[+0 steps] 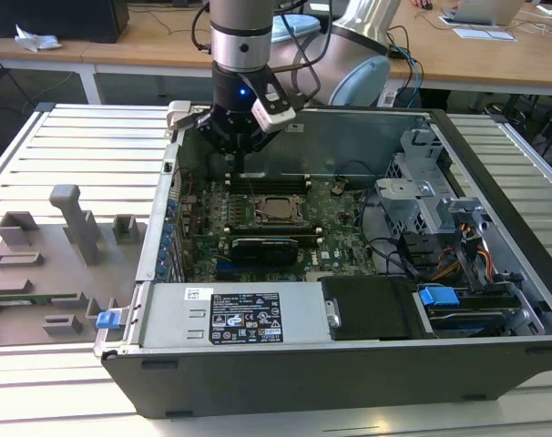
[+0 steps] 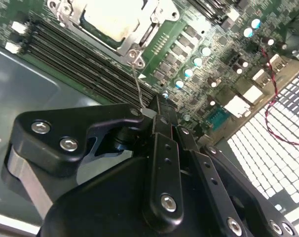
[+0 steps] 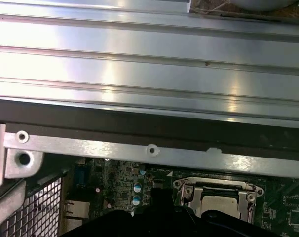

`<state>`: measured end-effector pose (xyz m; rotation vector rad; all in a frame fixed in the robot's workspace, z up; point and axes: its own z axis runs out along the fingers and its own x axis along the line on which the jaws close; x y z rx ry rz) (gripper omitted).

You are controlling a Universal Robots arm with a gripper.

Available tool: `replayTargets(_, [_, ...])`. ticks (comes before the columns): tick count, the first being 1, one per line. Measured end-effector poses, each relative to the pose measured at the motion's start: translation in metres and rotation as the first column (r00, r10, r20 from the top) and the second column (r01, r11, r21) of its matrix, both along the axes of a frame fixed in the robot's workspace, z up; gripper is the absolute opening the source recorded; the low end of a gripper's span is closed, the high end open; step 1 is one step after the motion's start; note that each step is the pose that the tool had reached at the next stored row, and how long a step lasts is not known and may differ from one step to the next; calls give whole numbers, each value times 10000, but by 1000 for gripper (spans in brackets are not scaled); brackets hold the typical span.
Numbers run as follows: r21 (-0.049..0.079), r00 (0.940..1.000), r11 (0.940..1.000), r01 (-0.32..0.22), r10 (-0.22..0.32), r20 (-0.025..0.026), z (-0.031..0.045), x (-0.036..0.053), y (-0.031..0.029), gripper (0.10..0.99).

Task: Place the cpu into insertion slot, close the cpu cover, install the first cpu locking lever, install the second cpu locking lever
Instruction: 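Install the first cpu locking lever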

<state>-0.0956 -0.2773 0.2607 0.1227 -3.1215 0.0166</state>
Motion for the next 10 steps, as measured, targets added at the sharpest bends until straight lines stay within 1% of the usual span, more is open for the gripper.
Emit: replayTargets(10, [0,10000,10000,1,-1,0,-2,184,0,106])
